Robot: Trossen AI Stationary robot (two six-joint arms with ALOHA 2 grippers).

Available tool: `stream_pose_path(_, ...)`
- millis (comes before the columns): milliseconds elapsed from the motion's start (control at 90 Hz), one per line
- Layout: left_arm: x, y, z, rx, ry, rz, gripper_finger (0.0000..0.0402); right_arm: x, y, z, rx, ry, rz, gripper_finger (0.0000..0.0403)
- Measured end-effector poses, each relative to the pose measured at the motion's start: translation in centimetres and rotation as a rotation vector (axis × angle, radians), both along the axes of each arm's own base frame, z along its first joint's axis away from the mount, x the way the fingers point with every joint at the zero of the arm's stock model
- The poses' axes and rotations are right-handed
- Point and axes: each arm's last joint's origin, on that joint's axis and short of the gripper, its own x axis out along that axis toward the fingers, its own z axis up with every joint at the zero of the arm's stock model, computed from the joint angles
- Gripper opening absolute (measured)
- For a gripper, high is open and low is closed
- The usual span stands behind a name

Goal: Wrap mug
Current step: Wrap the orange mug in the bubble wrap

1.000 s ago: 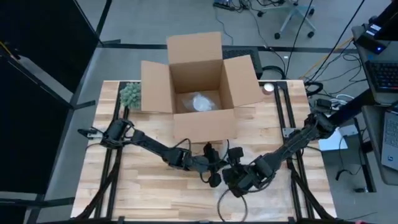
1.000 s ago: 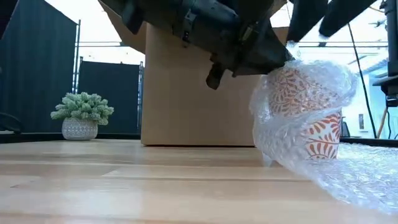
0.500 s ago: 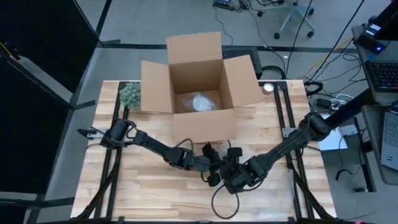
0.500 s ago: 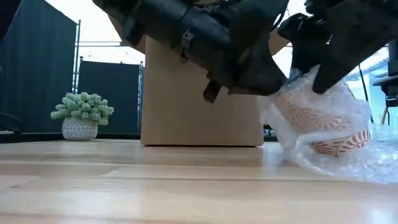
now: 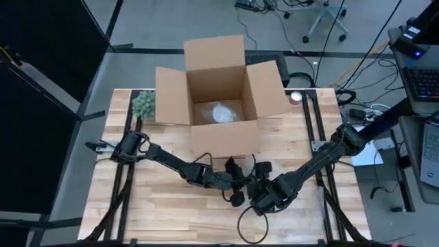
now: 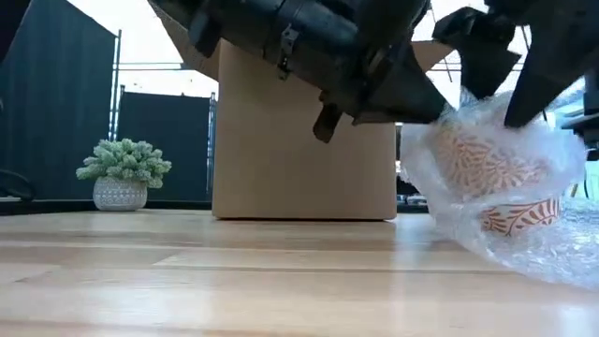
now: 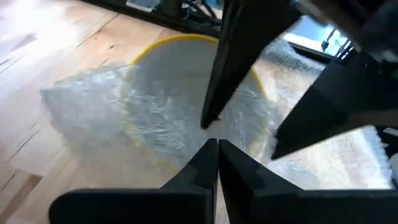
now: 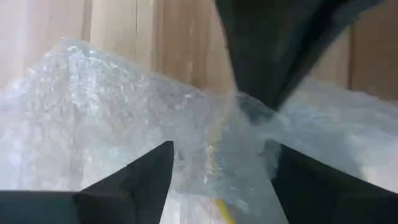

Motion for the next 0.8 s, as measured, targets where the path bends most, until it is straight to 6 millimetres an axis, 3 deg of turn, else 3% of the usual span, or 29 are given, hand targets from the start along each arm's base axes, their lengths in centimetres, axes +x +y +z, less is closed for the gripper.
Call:
stream_pose_path(167,0.6,0.1,1.1,0.019,-0.027,-0.021,0.0000,-2.3,0.2,4.1,0.021,-0.027,-0.051,0.0235)
stream_pose_path(356,1.1,1.2,1.5,0.027,-0.037,-0.008,0.0000,-6.6,0.2,6.0,-0.002,-0.017,-0.193,0.0235)
stream_pose_path(533,1.4,2.1,1.7,0.012,-0.045,-0.016,0.0000,-9.2,1.4,4.5,-0.048,-0.104,-0.227,0.0235)
stream_pose_path(800,2.2,2.0,3.5,0.048,-0.098,-0.033,0.0000,-11.0,2.0,0.0,-0.053,-0.157,-0.293,0.0235)
